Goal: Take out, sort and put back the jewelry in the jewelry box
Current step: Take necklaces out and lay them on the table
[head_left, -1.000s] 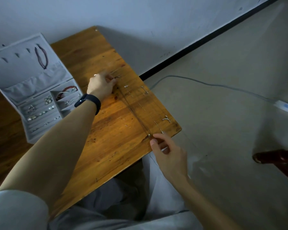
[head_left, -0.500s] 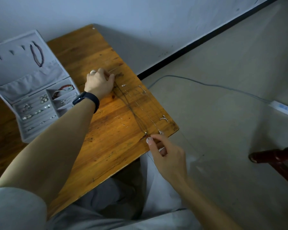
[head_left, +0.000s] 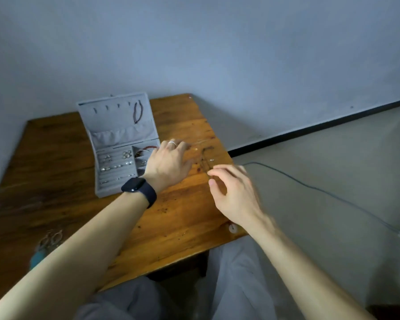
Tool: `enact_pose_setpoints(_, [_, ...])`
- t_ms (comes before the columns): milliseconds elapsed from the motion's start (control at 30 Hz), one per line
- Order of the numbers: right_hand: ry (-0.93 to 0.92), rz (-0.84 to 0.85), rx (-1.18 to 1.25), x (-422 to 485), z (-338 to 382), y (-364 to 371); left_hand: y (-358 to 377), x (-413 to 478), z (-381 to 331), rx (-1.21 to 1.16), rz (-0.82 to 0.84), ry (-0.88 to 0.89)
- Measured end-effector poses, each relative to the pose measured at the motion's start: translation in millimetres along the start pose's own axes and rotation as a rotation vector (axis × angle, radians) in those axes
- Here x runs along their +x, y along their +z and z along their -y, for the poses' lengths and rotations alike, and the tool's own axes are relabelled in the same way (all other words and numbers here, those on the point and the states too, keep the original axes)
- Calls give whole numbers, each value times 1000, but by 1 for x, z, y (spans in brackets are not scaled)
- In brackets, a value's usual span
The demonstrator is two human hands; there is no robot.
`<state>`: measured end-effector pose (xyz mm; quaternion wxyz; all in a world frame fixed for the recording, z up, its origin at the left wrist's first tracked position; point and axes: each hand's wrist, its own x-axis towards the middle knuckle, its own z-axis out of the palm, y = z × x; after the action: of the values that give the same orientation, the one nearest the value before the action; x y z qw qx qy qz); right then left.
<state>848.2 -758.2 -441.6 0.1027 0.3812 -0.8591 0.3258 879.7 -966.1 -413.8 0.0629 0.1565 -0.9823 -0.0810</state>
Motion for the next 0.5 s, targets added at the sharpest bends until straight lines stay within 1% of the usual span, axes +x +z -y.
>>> enact_pose_setpoints(167, [-88,128,-67,57,24,16,-22,-28,30,29,-58,-69])
enact_pose_setpoints(300, [-163,170,-96,96,49,26,-37,-36,64,44,-111,-155])
enact_pose_setpoints(500, [-228,210,-115,150,67,46,-56,-24,107,77,-128,-242])
